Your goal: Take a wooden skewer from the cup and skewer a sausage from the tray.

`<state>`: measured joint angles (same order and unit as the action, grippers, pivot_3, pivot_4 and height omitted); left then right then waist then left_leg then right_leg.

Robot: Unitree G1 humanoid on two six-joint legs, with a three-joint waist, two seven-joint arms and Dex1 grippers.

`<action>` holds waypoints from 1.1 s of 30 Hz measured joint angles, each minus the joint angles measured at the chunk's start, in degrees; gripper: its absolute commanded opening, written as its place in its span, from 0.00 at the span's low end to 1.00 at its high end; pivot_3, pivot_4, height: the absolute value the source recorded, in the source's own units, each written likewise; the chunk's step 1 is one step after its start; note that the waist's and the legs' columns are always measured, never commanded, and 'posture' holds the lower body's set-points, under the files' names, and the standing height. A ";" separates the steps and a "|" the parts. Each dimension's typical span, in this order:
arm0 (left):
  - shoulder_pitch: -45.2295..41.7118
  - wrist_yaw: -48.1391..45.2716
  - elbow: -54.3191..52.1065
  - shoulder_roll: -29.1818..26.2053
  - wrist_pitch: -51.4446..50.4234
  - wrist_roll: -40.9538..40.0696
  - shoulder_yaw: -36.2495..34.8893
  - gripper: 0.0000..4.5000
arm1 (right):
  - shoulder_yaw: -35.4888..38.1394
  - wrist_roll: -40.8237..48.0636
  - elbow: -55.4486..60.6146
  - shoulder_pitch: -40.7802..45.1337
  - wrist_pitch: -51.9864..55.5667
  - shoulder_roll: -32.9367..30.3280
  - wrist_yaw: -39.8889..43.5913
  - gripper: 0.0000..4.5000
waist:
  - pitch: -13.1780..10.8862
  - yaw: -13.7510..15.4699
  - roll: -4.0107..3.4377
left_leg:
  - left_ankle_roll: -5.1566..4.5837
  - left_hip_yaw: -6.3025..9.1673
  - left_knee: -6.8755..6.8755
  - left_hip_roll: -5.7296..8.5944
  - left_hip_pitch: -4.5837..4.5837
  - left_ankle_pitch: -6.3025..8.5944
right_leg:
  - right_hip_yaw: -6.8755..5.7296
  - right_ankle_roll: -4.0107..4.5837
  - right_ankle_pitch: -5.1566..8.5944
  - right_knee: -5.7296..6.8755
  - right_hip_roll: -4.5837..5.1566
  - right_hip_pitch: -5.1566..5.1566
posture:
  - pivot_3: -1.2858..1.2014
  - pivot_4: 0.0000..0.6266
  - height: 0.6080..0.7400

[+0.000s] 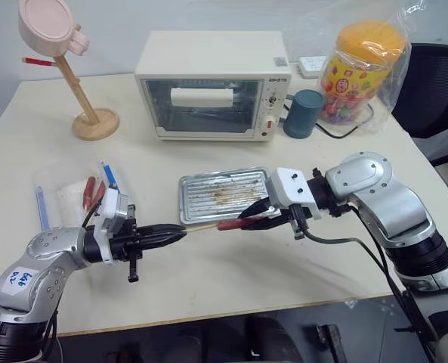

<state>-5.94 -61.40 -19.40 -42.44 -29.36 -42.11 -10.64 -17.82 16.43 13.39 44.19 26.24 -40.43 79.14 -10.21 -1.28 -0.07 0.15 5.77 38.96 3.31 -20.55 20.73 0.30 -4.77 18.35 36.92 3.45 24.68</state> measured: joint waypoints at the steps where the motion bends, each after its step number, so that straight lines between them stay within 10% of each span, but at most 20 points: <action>1: 0.27 -0.02 0.00 -0.09 0.04 0.02 -0.06 0.00 | 0.00 0.00 0.00 0.00 0.00 0.00 0.05 0.20 | 0.00 0.00 0.00 | 0.00 0.00 0.00 0.00 0.00 0.00 | 0.00 0.00 0.00 0.00 0.00 0.00 | 0.52 0.24 1.00; 33: 3.14 -1.34 -2.29 -3.52 -3.14 -3.44 -4.57 0.00 | -0.04 -1.94 -0.70 0.00 -0.27 -0.02 0.82 0.20 | 0.00 1.15 0.00 | -0.01 0.00 0.04 0.00 0.00 0.00 | 0.00 0.00 0.00 0.01 0.00 -0.02 | 0.52 0.24 1.00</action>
<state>-2.80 -62.75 -21.69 -45.97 -32.51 -45.56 -15.22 -17.85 14.49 12.68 44.19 25.98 -40.45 79.96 -10.21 -0.12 -0.07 0.14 5.77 39.00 3.32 -20.55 20.74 0.30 -4.77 18.35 36.93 3.45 24.67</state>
